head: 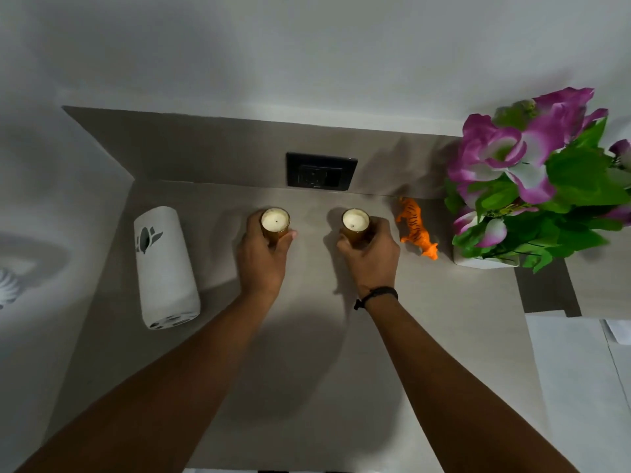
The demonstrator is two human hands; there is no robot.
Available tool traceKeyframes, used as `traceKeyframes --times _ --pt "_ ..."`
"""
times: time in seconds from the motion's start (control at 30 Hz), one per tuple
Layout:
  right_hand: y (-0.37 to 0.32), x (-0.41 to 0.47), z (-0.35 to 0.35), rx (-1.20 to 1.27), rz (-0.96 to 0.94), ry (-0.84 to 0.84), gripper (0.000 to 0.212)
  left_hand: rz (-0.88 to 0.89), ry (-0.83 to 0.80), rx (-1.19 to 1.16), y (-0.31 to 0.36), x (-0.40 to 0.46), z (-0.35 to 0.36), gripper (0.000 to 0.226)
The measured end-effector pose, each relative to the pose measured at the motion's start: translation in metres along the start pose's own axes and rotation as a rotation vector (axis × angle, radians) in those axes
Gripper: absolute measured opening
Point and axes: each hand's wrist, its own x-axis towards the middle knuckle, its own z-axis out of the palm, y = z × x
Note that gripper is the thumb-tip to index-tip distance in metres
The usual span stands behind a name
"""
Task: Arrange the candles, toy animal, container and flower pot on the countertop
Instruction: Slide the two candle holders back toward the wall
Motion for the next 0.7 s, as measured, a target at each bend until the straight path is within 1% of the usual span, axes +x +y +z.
traceKeyframes --times 0.17,0.33,0.4,0.47,0.5,0.53,0.57,0.63,0.67,0.7 --pt "0.007 0.031 0.016 0.067 -0.048 0.053 0.055 0.015 0.028 -0.011 0.001 0.033 0.019 0.063" --pt "0.013 0.041 0.023 0.088 -0.046 0.052 0.061 0.002 0.038 0.012 -0.008 0.046 0.027 0.065" --pt "0.016 0.037 0.022 0.104 -0.046 0.026 0.07 -0.027 0.013 -0.007 -0.009 0.045 0.026 0.076" --pt "0.023 0.021 0.019 0.119 -0.016 -0.049 0.094 -0.046 -0.018 -0.038 -0.007 0.033 0.018 0.099" --pt "0.029 0.006 0.017 0.087 -0.004 -0.088 0.103 -0.024 -0.022 -0.022 -0.006 0.025 0.011 0.109" --pt "0.038 -0.013 0.013 0.015 -0.02 -0.117 0.107 0.023 -0.012 0.018 -0.006 0.014 0.004 0.111" --pt "0.047 -0.035 0.008 -0.099 -0.077 -0.141 0.105 0.088 0.018 0.079 -0.007 0.004 -0.008 0.106" --pt "0.068 -0.086 -0.002 -0.392 -0.264 -0.167 0.093 0.211 0.116 0.233 -0.014 -0.01 -0.039 0.087" --pt "0.079 -0.111 -0.007 -0.508 -0.351 -0.177 0.089 0.23 0.178 0.322 -0.018 -0.012 -0.059 0.082" --pt "0.089 -0.133 -0.011 -0.587 -0.403 -0.19 0.087 0.195 0.234 0.409 -0.023 -0.012 -0.077 0.082"
